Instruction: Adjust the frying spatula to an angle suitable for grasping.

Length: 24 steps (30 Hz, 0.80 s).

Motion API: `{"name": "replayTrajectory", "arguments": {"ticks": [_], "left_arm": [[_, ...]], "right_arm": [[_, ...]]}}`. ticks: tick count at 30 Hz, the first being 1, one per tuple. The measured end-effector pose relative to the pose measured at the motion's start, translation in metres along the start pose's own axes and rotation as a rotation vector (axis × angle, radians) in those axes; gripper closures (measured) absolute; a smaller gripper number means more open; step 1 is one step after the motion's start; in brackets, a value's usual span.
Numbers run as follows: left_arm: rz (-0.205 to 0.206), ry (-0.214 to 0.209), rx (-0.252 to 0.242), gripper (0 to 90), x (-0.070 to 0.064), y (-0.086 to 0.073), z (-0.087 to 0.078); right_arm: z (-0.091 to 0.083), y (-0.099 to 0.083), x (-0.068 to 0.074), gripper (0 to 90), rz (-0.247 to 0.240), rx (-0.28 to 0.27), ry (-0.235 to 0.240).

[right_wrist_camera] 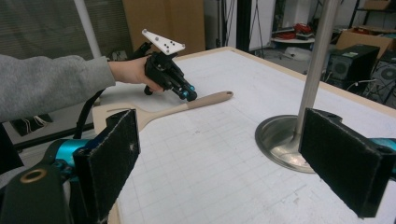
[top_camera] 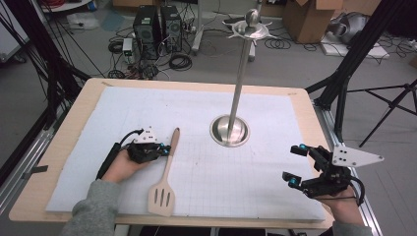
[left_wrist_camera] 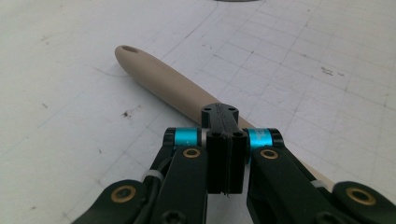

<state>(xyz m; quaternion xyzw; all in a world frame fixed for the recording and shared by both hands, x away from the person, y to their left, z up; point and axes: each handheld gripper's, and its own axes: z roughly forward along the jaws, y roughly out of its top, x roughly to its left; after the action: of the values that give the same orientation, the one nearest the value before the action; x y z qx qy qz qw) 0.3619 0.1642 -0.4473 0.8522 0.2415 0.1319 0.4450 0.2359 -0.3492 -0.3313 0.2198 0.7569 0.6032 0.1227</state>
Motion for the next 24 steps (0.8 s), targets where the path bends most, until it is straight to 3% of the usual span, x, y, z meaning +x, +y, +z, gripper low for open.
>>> {"name": "replayTrajectory", "arguments": {"ticks": [10, 21, 24], "left_arm": [[0.009, -0.019, 0.005, 89.6, -0.006, 0.01, 0.013], [0.046, -0.04, 0.02, 89.6, -0.014, 0.017, 0.023], [0.032, -0.035, 0.025, 89.5, -0.014, 0.016, 0.025]], "right_arm": [[-0.007, -0.003, 0.003, 11.4, 0.008, 0.003, -0.02], [-0.01, -0.005, 0.004, 11.4, 0.009, 0.009, -0.028], [-0.011, -0.006, 0.005, 11.4, 0.017, 0.008, -0.031]]}}
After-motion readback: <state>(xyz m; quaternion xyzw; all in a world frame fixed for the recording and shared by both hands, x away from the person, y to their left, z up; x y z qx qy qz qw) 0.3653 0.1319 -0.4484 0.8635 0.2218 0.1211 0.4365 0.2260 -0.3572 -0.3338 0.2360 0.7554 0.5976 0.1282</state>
